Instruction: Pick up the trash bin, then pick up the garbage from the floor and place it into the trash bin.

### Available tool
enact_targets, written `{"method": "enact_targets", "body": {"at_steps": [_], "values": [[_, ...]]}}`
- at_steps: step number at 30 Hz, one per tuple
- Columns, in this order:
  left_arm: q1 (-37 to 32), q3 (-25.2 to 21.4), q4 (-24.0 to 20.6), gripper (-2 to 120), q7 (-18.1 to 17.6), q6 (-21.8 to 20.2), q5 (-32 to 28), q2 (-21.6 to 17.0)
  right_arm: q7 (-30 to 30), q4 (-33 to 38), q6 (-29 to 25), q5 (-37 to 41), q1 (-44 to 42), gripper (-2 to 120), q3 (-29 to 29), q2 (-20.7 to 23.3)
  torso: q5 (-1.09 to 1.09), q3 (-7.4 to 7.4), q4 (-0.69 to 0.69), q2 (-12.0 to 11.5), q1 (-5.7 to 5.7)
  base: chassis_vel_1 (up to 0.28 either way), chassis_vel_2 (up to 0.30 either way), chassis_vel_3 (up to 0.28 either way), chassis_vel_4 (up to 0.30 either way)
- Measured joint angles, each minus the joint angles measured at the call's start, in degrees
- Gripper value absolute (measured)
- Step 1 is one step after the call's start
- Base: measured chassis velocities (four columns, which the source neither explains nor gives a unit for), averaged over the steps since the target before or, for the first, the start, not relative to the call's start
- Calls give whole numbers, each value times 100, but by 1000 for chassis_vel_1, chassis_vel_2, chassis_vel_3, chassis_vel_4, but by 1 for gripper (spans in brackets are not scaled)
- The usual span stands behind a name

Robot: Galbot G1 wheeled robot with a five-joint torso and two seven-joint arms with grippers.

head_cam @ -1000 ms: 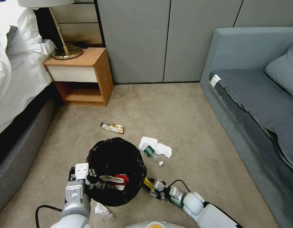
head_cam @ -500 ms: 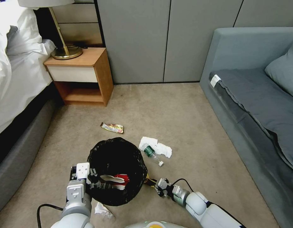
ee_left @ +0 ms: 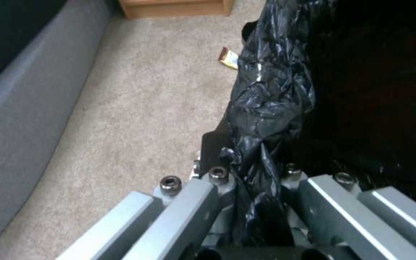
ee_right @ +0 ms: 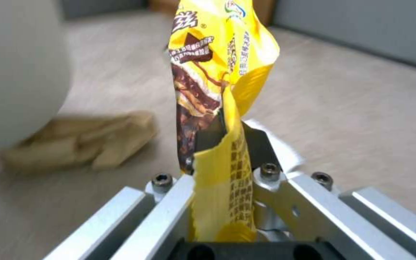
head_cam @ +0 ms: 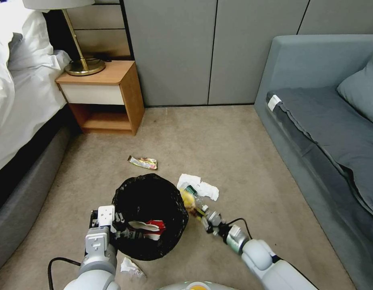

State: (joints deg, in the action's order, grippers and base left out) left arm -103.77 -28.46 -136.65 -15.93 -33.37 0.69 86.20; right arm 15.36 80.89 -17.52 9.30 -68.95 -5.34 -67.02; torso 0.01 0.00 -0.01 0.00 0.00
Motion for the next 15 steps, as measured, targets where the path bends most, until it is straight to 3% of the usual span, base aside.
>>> {"method": "enact_targets", "body": {"at_steps": [3,4,6,9,10,15], "values": [[-1,6,-11,1,0,0,-4,-9,17,477,-47,179,-225,0,-473,40,0,0,0,0,0,0,0,0,0],[-3,27,-14,1,1,0,-4,-14,34,947,-62,414,-375,0,-825,102,1,0,0,0,0,0,0,0,0],[-3,33,-14,1,1,0,-4,-17,40,1189,-70,542,-442,0,-971,143,-2,0,0,0,0,0,0,0,0],[3,77,-15,1,3,0,-1,-24,130,2245,-71,1118,-680,0,-1384,289,-1,0,0,0,0,0,0,0,0],[3,77,-15,1,3,0,-1,-24,130,2245,-71,1118,-680,0,-1384,289,-1,0,0,0,0,0,0,0,0],[21,126,-14,1,4,1,8,-27,254,3650,-78,1505,-929,0,-1226,517,-2,0,1,0,0,0,0,0,0]]}}
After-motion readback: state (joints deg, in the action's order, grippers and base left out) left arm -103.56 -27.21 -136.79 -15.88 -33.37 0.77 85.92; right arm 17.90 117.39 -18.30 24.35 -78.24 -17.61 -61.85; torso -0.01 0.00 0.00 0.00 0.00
